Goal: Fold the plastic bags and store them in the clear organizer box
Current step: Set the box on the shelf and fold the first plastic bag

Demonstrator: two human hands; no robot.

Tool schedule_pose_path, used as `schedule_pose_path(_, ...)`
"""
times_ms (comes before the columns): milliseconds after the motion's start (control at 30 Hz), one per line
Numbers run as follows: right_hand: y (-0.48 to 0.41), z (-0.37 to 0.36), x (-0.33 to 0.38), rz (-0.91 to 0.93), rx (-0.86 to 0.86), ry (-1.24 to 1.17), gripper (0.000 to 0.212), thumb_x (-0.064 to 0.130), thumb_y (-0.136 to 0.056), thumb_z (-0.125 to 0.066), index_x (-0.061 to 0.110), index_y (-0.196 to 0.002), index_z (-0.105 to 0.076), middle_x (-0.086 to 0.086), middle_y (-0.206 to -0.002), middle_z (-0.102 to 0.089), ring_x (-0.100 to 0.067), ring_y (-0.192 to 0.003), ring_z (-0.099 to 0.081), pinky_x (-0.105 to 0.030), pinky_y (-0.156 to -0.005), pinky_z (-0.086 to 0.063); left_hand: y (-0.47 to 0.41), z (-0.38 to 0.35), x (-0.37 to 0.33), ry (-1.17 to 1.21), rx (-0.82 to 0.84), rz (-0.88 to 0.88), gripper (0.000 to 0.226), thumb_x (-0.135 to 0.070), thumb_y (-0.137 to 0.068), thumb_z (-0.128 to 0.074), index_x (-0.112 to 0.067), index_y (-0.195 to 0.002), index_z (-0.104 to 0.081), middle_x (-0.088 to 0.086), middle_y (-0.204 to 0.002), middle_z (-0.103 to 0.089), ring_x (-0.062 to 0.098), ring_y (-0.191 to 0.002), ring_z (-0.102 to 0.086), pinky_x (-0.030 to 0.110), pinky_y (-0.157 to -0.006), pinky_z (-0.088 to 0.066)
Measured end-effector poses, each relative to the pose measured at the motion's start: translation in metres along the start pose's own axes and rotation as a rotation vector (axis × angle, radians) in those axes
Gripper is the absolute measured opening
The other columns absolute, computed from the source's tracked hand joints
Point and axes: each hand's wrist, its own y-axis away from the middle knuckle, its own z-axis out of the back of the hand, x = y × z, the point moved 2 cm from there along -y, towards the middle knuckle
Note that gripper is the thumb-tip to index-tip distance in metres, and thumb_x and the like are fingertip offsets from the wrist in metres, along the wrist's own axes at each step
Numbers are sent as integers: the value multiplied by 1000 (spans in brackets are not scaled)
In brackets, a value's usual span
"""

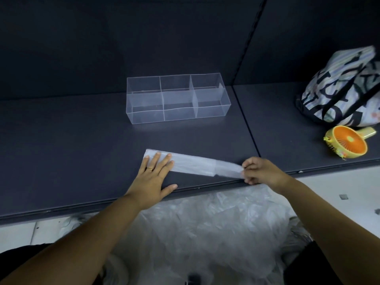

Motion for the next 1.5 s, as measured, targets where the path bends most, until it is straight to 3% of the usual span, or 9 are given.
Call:
schedule_pose_path(233,32,-4,13,-78,302,51,23,15,-82,-73,11,-104,-68,1,-84,-70,-7,-72,-62,-18,-65,-49,-6,27,-84,366,-132,-89,93,-64,-85,-51,-11,-152,-14,4,-160,-13,17,-148,-2,24,-114,16)
schedule_pose_path(400,47,-22,49,-42,433,-84,28,25,-72,-77,13,-96,-67,-2,-83,-70,-11,-75,-65,-20,-68,-53,-15,48,-162,1023,-358,260,66,-24,-87,-68,-12,-145,-38,2,-148,-41,15,-137,-35,25,-116,-22)
schedule_pose_path(500,48,-25,65,54,352,-71,41,49,-69,-71,16,-92,-67,1,-82,-68,-9,-71,-62,-20,-67,-51,-20,60,-155,1295,-488,475,25,-12,-93,-59,-12,-117,-67,2,-113,-69,12,-104,-62,28,-96,-46)
schedule_pose_path(667,27,-49,65,196,281,-170,47,54,-93,-41,25,-125,-57,10,-124,-63,-11,-65,-49,-25,-69,-47,-24,65,-114,1846,-305,743,17,-31,-92,-60,-21,-90,-74,-7,-88,-74,3,-81,-66,13,-73,-49)
schedule_pose_path(800,10,-86,55,196,293,-73,26,33,-97,-52,22,-119,-62,-3,-98,-65,-12,-64,-52,-26,-66,-48,-26,55,-91,2083,-173,775,21,-19,-98,-50,-11,-108,-68,-4,-76,-72,3,-58,-62,17,-60,-49)
schedule_pose_path(1100,-15,-102,34,183,162,211,15,6,-84,-68,17,-93,-62,-2,-77,-68,-8,-54,-54,-20,-51,-47,-35,28,-50,2112,-152,849,18,-15,-99,-49,-6,-104,-64,10,-100,-72,21,-90,-70,29,-71,-57)
schedule_pose_path(1300,-17,-105,35,181,103,270,13,5,-83,-70,13,-88,-61,-4,-75,-68,-9,-51,-55,-19,-47,-45,-44,31,-1,1879,-335,1104,20,-14,-96,-55,1,-108,-61,4,-77,-67,18,-73,-64,28,-69,-56)
schedule_pose_path(1433,-18,-105,39,158,100,278,13,7,-81,-71,10,-89,-62,-7,-73,-69,-9,-50,-57,-19,-47,-44,-19,51,-2,1099,-734,886,25,-7,-96,-50,-1,-117,-61,-1,-95,-60,14,-85,-58,25,-88,-46)
schedule_pose_path(1500,-18,-105,41,147,105,290,13,9,-80,-73,10,-88,-63,-5,-69,-68,-10,-50,-58,-18,-46,-43,-5,49,-40,1018,-738,741,21,-10,-93,-54,-9,-113,-60,-3,-95,-58,14,-82,-56,21,-80,-43)
